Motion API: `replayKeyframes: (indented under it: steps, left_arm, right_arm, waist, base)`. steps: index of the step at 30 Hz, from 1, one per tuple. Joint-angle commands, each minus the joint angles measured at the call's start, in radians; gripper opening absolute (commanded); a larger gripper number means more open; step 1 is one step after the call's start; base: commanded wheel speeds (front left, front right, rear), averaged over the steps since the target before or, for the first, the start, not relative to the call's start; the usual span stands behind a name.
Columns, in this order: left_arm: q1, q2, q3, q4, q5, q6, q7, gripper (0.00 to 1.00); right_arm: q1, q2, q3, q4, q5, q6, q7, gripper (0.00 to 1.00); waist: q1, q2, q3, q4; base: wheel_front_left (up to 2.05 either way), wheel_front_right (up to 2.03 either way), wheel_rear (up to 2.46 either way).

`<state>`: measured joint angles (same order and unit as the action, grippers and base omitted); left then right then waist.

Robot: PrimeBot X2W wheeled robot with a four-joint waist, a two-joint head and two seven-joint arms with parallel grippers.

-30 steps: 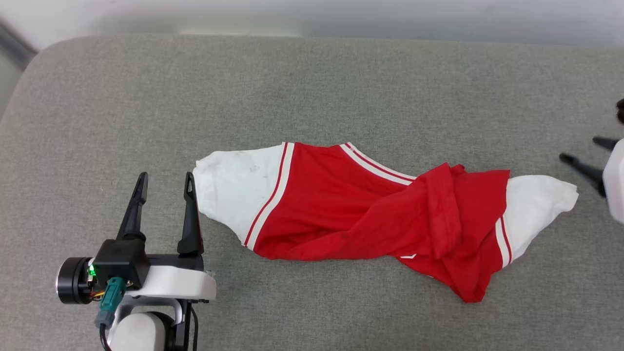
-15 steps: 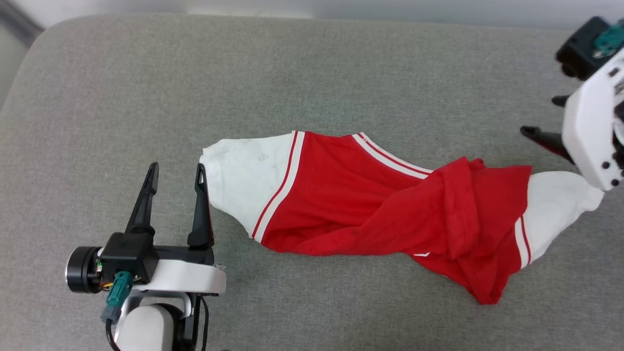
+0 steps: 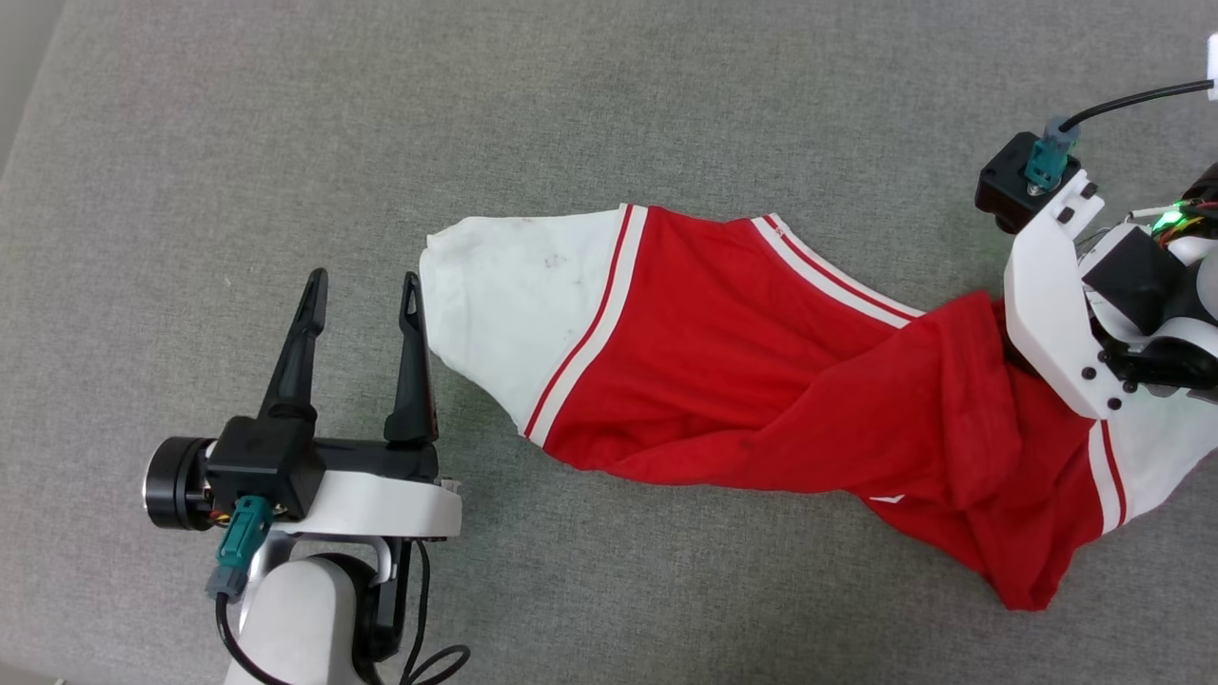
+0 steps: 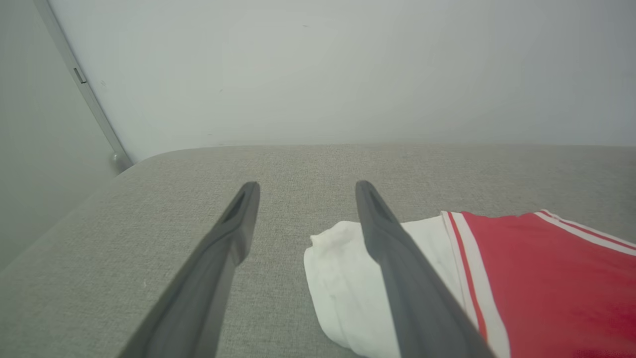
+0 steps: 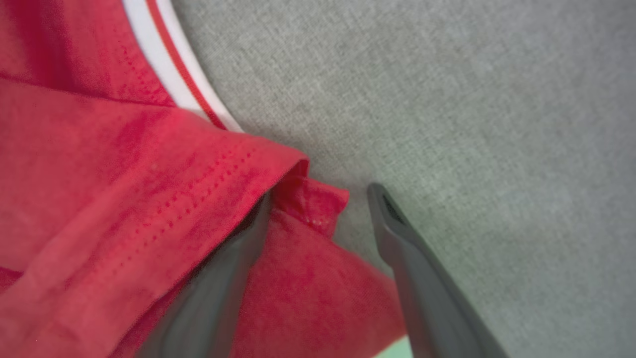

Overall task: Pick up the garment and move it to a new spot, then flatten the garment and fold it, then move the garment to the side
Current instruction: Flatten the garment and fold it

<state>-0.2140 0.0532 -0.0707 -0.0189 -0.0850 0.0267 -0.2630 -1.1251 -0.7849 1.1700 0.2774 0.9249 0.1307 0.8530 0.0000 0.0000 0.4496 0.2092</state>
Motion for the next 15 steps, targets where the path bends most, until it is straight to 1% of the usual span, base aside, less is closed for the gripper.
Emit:
replayKeyframes:
  steps: [1, 2, 3, 4, 6, 10, 15]
  left_arm:
    - [-0.013, -0.001, -0.003, 0.003, -0.004, 0.005, -0.002, 1.0]
    - [-0.016, -0.002, -0.003, 0.004, -0.004, 0.007, -0.002, 1.0]
    - [-0.017, -0.002, -0.001, 0.006, -0.005, 0.008, -0.002, 1.0]
    - [-0.017, -0.002, 0.002, 0.008, -0.005, 0.01, -0.002, 1.0]
    - [-0.011, -0.002, 0.009, 0.013, -0.003, 0.01, -0.002, 1.0]
    - [0.007, -0.003, 0.026, 0.019, 0.001, 0.004, -0.002, 1.0]
    - [0.031, -0.003, 0.034, 0.022, 0.008, 0.001, -0.002, 1.0]
  right_arm:
    - [0.044, 0.012, 0.049, 0.021, 0.013, 0.0, -0.004, 1.0]
    - [0.046, 0.012, 0.064, 0.024, 0.018, 0.0, -0.013, 1.0]
    - [0.044, 0.015, 0.073, 0.026, 0.019, 0.0, -0.03, 0.33]
    - [0.038, 0.017, 0.08, 0.024, 0.023, 0.0, -0.049, 0.0]
    - [0.01, 0.018, 0.082, 0.021, 0.025, 0.0, -0.092, 0.0]
    - [-0.071, 0.017, 0.063, 0.019, 0.033, 0.0, -0.212, 0.0]
    - [-0.115, 0.013, 0.067, 0.013, 0.049, 0.0, -0.347, 0.0]
  waist:
    - [0.0, 0.0, 0.011, 0.008]
    - [0.0, 0.0, 0.012, 0.008]
    - [0.0, 0.0, 0.01, 0.006]
    - [0.0, 0.0, 0.006, 0.002]
    - [0.0, 0.0, -0.01, -0.009]
    - [0.0, 0.0, -0.059, -0.036]
    - [0.0, 0.0, -0.123, -0.058]
  base:
    - [0.0, 0.0, 0.0]
    - [0.0, 0.0, 0.0]
    - [0.0, 0.0, 0.0]
    - [0.0, 0.0, 0.0]
    - [0.0, 0.0, 0.0]
    - [0.0, 0.0, 0.0]
    - [0.0, 0.0, 0.0]
